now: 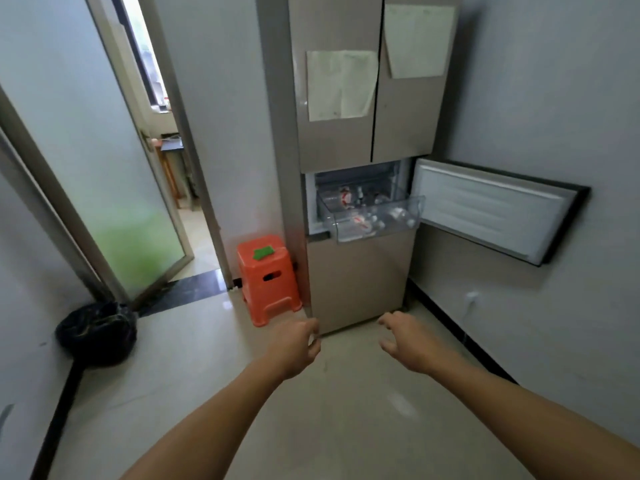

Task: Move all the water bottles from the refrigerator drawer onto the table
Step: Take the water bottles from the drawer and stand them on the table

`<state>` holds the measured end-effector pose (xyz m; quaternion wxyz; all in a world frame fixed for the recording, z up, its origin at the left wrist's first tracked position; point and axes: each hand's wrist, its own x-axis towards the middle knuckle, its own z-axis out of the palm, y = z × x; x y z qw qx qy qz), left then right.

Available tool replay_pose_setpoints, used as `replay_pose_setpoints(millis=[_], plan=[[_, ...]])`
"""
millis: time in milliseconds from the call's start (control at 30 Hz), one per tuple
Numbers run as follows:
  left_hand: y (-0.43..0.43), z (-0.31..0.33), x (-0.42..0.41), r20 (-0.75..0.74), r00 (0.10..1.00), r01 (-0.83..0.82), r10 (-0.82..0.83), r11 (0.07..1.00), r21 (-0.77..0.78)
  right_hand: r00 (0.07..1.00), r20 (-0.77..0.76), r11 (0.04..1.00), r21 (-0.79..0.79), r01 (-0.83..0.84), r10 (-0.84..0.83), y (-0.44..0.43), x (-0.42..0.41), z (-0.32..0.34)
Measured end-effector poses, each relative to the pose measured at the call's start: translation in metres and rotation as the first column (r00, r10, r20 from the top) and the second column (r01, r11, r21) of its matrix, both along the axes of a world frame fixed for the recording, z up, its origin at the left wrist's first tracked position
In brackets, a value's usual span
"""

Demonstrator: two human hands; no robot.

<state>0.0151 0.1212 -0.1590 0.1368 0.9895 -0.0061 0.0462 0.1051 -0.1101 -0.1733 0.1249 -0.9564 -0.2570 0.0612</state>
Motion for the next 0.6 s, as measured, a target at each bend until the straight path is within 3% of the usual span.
replay_pose_setpoints(millis=[233, 600], plan=[[-0.011, 0.004, 0.175, 0.004, 0.997, 0.082, -0.082, 0.994, 0.075, 0.996, -0.015, 0.995, 0.031, 0.091, -0.090, -0.024, 0.164, -0.004], [0.012, -0.005, 0.366, 0.058, 0.997, 0.056, -0.054, 0.998, -0.033, 0.997, -0.001, 0.996, 0.047, 0.078, -0.078, 0.003, 0.367, -0.004]])
